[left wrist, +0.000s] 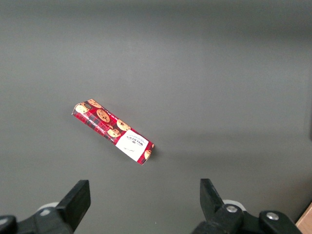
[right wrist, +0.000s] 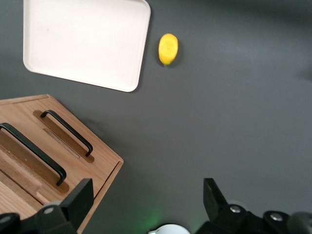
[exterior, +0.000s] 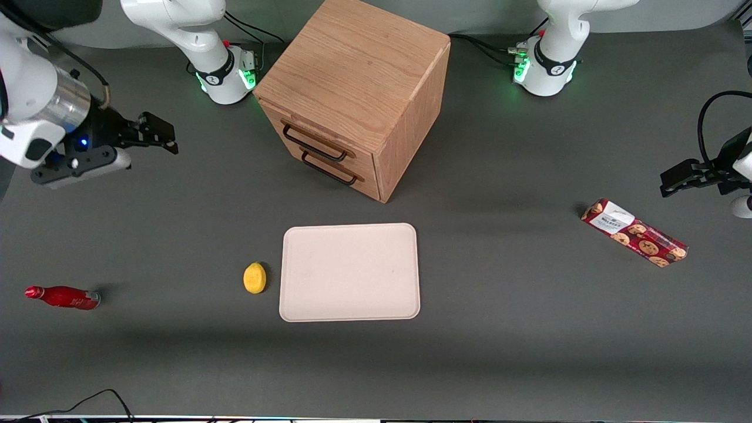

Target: Open upper drawer

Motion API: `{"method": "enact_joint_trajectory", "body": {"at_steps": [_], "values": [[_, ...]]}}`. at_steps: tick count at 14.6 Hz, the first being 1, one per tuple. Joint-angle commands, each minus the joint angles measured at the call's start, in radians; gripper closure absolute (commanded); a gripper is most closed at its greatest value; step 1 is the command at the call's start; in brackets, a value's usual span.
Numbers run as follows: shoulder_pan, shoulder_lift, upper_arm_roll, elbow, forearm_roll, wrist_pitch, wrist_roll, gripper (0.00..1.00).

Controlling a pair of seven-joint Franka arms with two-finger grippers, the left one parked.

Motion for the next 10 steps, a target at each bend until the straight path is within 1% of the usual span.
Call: {"method": "enact_joint_trajectory", "body": {"at_steps": [1, 2, 3, 5, 8, 10], "values": [[-0.005, -0.075, -0.021, -0.095, -0.054, 0.011, 0.058, 0.00], [-0.006, -0.066, -0.048, -0.086, -0.074, 0.008, 0.054, 0.00], [-0.002, -0.072, -0.062, -0.083, -0.076, 0.002, 0.034, 0.00], [0.000, -0.086, -0.058, -0.083, -0.108, 0.002, 0.035, 0.00], [-0.005, -0.097, -0.070, -0.084, -0.109, 0.004, 0.090, 0.00], [-0.005, -0.112, -0.070, -0.086, -0.106, 0.004, 0.176, 0.00]]}}
